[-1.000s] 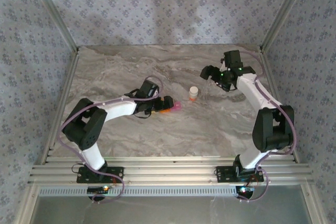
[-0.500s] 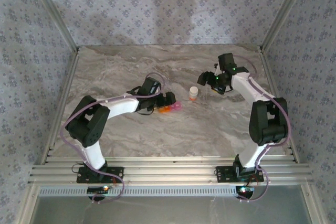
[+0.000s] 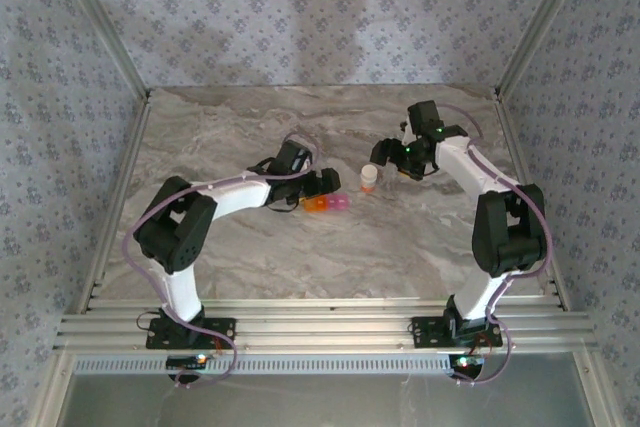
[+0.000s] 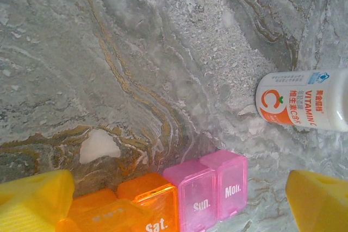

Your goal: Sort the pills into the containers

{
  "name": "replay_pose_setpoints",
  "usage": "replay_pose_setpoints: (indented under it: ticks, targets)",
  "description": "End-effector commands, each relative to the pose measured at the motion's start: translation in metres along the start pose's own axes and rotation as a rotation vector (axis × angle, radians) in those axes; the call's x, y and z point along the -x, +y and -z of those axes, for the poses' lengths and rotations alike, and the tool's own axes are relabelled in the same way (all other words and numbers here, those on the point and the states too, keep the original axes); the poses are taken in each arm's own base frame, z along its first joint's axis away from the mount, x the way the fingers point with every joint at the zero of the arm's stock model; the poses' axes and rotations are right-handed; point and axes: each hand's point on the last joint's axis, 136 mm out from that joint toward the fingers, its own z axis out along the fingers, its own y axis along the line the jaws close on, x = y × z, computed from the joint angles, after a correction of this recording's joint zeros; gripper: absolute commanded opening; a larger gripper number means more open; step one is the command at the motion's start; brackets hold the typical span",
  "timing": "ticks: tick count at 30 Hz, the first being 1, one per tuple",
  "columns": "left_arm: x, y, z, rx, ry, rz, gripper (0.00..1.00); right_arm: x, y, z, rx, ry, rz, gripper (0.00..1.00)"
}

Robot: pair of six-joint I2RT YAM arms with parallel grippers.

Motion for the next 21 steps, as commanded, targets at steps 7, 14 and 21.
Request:
replay_pose_setpoints:
  ticks: [7,14,21]
  targets:
    - [0.015,-0.001,0.002,-0.012,-0.014,0.001,0.99,0.002,0.006,0.002,-0.024,0.011,0.048,0.81]
    - [0.035,0.020,0.026,0.009,-0.074,0.033,1.00,0.003,0.013,0.003,-0.082,0.017,0.117,0.83]
    - [0.046,0.037,0.048,0.034,-0.115,0.045,1.00,-0.003,0.015,-0.008,-0.212,0.068,0.235,0.86]
